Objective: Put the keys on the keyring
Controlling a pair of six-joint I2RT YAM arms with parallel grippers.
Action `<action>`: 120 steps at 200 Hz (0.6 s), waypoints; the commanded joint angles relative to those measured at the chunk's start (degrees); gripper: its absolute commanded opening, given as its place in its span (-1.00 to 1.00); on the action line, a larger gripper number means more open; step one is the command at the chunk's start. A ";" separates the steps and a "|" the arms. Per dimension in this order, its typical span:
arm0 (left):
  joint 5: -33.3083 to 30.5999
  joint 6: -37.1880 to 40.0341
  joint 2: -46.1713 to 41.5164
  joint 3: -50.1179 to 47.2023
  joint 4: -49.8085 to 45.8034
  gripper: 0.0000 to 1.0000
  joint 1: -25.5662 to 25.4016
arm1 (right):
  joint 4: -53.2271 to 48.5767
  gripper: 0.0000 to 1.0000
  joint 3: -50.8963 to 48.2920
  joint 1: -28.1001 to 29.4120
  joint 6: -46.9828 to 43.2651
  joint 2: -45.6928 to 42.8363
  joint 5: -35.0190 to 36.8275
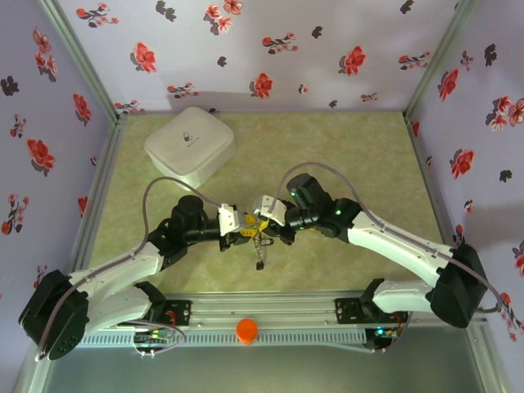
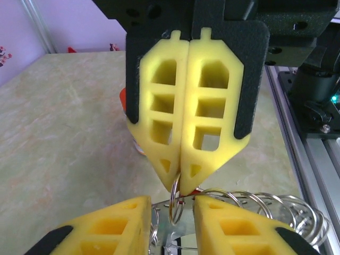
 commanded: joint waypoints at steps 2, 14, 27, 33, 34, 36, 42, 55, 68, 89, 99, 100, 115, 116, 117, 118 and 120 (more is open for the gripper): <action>0.58 2.99 -0.64 1.97 -4.26 -0.50 -0.32 | -6.94 -1.00 3.96 1.71 -6.13 1.70 3.56; 0.81 3.06 -0.57 2.30 -4.39 -0.57 -0.28 | -7.60 -1.00 4.98 2.23 -6.89 2.18 4.08; 1.28 3.14 -0.32 2.58 -4.60 -0.63 -0.28 | -8.02 -1.00 5.63 2.75 -7.36 2.60 4.45; 1.45 3.22 -0.22 2.67 -4.69 -0.66 -0.28 | -8.14 -1.00 5.96 2.96 -7.52 2.78 4.47; 1.43 3.23 -0.18 2.67 -4.70 -0.67 -0.28 | -8.15 -1.00 5.95 3.00 -7.49 2.79 4.51; 1.41 3.23 -0.14 2.65 -4.70 -0.68 -0.28 | -8.10 -1.00 5.99 3.10 -7.48 2.85 4.56; 1.64 3.27 -0.05 2.73 -4.70 -0.74 -0.28 | -8.08 -1.00 6.23 3.21 -7.52 2.97 4.57; 1.85 3.42 -0.09 2.93 -4.73 -0.87 -0.28 | -8.20 -1.00 6.34 3.52 -7.57 3.12 4.60; 2.03 3.53 -0.20 2.92 -4.71 -1.00 -0.28 | -7.91 -1.00 6.16 3.42 -6.86 2.95 4.13; 2.20 3.25 -0.99 2.22 -3.96 -1.00 -0.28 | -3.70 -0.75 2.87 1.93 -3.88 0.51 1.75; 2.20 2.66 -1.44 1.31 -2.52 -1.00 -0.28 | -0.55 -0.66 0.59 0.48 -1.75 -1.46 -0.33; 2.20 2.55 -1.49 1.25 -2.34 -1.00 -0.28 | -0.27 -0.65 0.37 0.35 -1.67 -1.61 -0.61; 2.20 0.92 -1.93 -0.24 0.93 -1.00 -0.30 | 3.85 -0.60 -2.74 -1.69 1.28 -3.80 -3.25; 2.16 0.76 -1.96 -0.36 1.14 -1.00 -0.29 | 4.12 -0.59 -2.88 -1.78 1.43 -3.93 -3.39; 2.22 0.63 -1.97 -0.47 1.38 -1.00 -0.28 | 4.35 -0.59 -3.04 -1.88 1.68 -4.07 -3.55; 2.26 0.57 -2.02 -0.57 1.64 -1.00 -0.28 | 4.55 -0.59 -3.21 -2.01 1.89 -4.19 -3.67; 2.21 0.23 -2.05 -0.84 2.20 -1.00 -0.28 | 4.97 -0.59 -3.51 -2.11 2.16 -4.33 -3.92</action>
